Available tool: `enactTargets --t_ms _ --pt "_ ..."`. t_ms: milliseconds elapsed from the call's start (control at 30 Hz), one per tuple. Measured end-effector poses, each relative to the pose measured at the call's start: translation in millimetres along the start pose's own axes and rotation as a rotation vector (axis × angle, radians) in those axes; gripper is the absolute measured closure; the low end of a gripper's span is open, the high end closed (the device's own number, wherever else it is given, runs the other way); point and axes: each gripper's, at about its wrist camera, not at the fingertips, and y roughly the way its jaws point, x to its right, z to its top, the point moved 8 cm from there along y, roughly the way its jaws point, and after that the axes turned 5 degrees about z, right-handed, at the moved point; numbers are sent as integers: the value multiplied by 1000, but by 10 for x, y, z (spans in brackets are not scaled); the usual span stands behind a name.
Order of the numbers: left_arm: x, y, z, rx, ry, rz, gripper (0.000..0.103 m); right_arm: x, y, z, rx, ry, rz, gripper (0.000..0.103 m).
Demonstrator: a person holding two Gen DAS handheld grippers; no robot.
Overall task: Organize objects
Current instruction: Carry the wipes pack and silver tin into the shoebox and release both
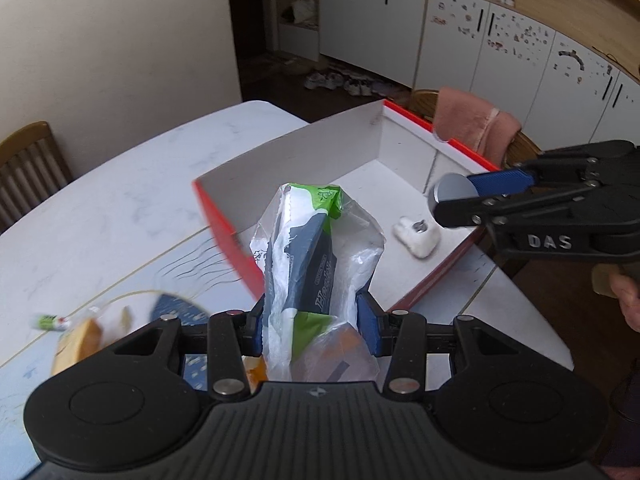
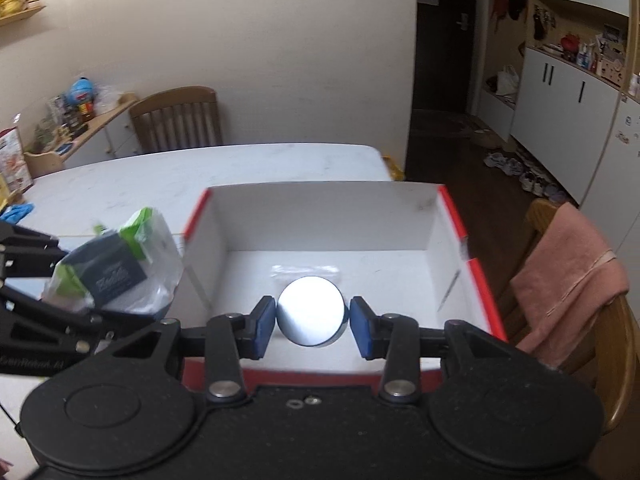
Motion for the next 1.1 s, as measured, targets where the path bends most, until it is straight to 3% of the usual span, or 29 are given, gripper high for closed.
enactTargets --t_ms 467,800,1100 --pt "219 699 477 -94 12 -16 60 489 600 241 -71 49 -45 64" --pt "281 1221 452 -215 17 -17 60 651 1130 140 -247 78 -68 64" --pt "376 1461 372 -281 56 1 59 709 1391 -20 -388 109 -71 63"
